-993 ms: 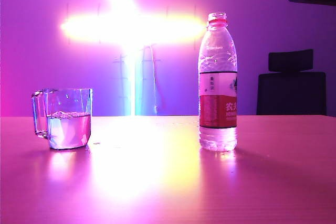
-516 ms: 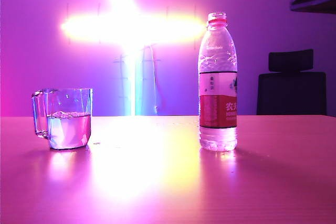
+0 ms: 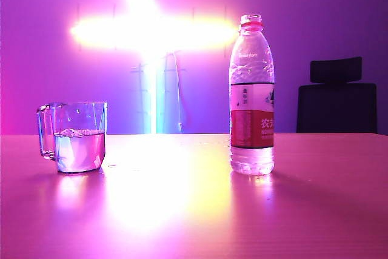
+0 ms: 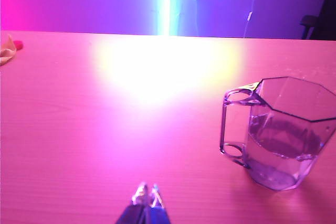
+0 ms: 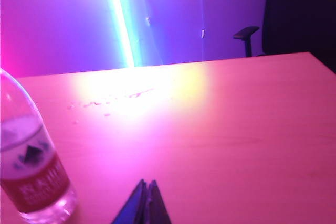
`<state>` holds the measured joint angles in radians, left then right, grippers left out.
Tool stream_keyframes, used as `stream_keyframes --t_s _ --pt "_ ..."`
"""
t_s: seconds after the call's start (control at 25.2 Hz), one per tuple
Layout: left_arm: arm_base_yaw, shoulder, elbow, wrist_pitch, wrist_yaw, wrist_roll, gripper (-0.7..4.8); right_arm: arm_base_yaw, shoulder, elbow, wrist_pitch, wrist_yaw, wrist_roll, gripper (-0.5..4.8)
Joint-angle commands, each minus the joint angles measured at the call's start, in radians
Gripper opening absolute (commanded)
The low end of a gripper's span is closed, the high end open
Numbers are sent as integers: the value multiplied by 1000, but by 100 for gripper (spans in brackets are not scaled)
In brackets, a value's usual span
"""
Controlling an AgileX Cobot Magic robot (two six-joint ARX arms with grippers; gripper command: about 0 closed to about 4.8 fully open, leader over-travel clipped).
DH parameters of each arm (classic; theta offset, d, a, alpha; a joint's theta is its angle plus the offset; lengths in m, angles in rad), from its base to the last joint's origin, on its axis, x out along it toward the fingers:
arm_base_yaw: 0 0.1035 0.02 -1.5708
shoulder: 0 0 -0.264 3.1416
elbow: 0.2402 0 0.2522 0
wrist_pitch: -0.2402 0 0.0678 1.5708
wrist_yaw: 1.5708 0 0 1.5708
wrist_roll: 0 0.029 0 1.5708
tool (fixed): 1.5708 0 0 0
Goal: Pick up the mineral water bottle on the table and pour water into the mug until it's half full.
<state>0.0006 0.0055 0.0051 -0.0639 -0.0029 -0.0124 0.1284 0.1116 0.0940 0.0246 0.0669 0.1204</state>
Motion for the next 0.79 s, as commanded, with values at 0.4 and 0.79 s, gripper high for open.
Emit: stream_keyframes --t_s 0.4,0.79 --pt "1 0 4 12 3 4 -2 -157 -112 -93 20 -135 -6 -1" --pt "1 0 4 12 3 4 -2 -153 -112 -93 32 -106 -20 -1"
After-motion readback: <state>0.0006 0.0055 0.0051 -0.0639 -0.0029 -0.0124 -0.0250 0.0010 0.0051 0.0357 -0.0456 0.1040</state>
